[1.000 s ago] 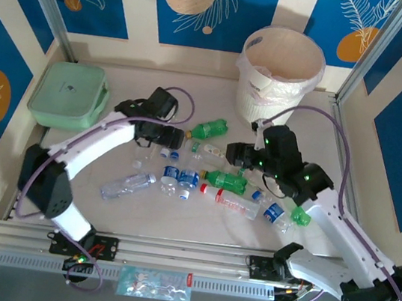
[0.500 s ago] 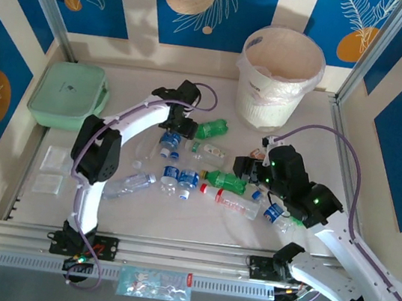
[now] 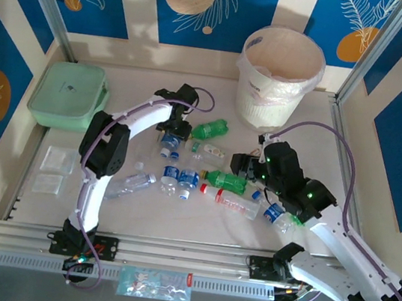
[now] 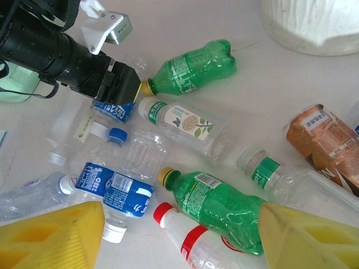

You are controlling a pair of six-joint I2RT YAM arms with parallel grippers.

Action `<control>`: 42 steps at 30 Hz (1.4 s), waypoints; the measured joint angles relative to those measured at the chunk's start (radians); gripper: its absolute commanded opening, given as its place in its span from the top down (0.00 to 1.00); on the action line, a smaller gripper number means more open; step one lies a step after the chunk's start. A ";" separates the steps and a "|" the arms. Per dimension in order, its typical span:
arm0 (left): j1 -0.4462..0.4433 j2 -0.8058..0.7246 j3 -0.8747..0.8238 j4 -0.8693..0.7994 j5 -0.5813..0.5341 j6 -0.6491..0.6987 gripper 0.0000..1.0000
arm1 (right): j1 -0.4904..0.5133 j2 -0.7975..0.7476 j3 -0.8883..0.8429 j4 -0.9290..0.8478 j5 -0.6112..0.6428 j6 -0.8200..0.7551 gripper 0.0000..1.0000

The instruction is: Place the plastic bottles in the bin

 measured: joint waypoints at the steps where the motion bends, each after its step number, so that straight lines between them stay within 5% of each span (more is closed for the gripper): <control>1: 0.000 0.000 0.000 0.002 0.001 0.000 0.34 | -0.003 0.006 -0.001 0.005 -0.001 0.000 0.27; 27: 0.008 -0.023 -0.024 0.026 0.019 -0.005 0.47 | -0.022 -0.011 -0.008 0.030 -0.028 0.000 0.27; 37: 0.009 -0.251 -0.127 0.034 0.080 -0.034 0.47 | -0.022 -0.010 -0.008 0.032 -0.076 0.000 0.27; 42: 0.009 -0.408 -0.216 0.087 0.184 -0.050 0.46 | -0.081 0.004 0.007 0.040 -0.222 0.001 0.27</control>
